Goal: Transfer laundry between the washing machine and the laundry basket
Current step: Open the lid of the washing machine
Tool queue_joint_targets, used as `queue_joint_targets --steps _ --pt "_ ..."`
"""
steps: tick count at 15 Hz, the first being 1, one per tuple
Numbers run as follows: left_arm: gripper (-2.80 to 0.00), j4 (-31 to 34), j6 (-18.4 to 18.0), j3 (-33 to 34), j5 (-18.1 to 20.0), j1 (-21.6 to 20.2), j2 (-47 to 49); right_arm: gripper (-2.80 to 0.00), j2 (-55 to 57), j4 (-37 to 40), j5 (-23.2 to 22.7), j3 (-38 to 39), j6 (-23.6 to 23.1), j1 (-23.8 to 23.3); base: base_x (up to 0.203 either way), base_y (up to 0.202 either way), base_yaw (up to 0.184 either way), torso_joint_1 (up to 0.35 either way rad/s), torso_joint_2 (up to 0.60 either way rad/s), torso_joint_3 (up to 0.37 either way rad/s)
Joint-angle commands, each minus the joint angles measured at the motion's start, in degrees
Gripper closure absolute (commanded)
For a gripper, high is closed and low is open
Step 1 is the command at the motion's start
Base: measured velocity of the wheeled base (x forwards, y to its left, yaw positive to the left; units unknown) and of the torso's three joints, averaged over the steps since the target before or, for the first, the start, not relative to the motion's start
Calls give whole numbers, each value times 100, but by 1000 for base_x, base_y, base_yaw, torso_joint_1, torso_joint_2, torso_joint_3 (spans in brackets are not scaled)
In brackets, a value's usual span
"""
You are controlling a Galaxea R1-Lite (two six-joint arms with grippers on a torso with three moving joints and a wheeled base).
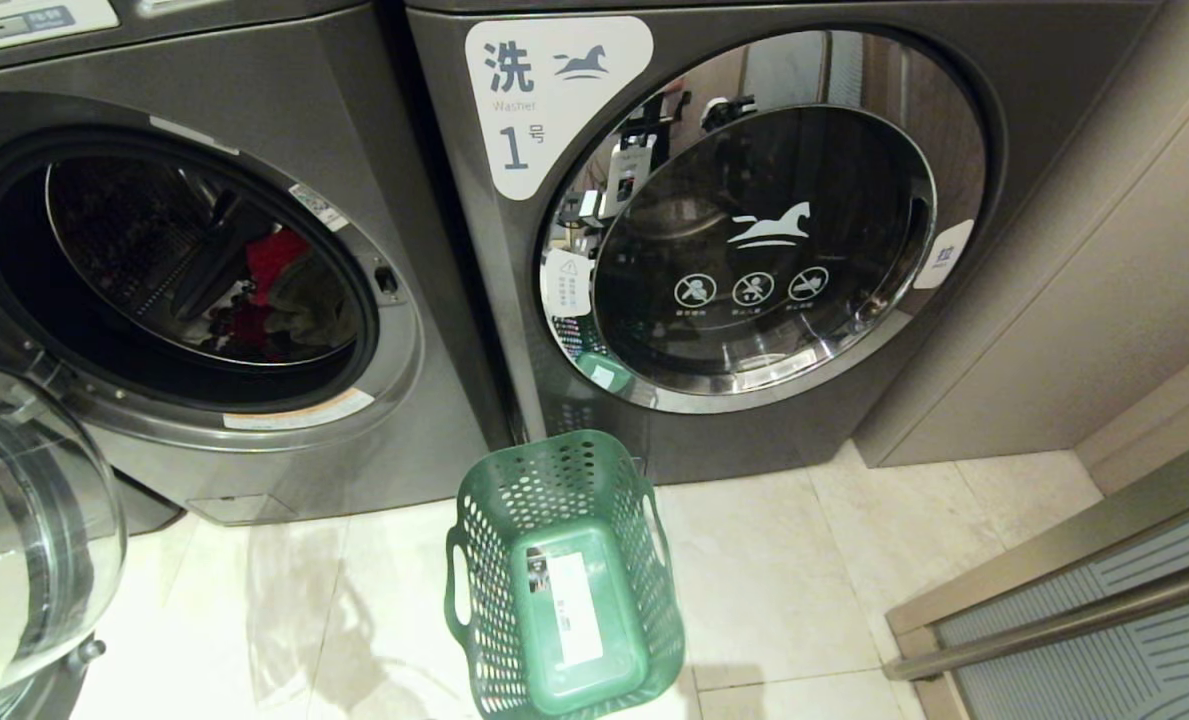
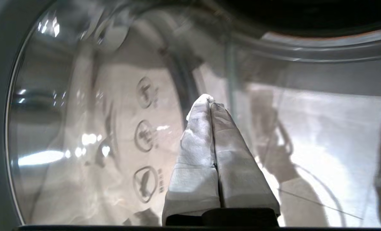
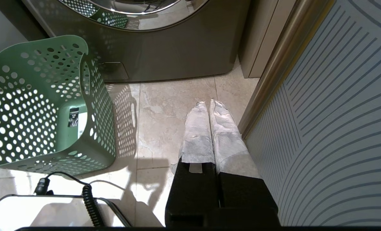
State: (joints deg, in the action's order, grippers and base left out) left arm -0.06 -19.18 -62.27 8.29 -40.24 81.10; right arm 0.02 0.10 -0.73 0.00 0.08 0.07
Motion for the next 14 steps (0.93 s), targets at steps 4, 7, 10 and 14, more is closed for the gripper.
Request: queue_joint_targets --steps 4,7,10,14 --pt "0 -195 -65 -30 -1210 -96 776 0 -2 -1 3 0 -1 1 0 0 0 0 0 0" --pt "0 -204 -69 -31 -1500 -228 865 0 -2 -10 -5 0 0 1 0 0 0 0 0 0" --pt "0 -774 -77 -63 -1566 -581 1194 0 -2 -1 -4 0 0 1 0 0 0 0 0 0" --pt "0 -1487 -66 -80 -1752 -925 1497 0 -2 -1 2 0 0 1 0 0 0 0 0 0"
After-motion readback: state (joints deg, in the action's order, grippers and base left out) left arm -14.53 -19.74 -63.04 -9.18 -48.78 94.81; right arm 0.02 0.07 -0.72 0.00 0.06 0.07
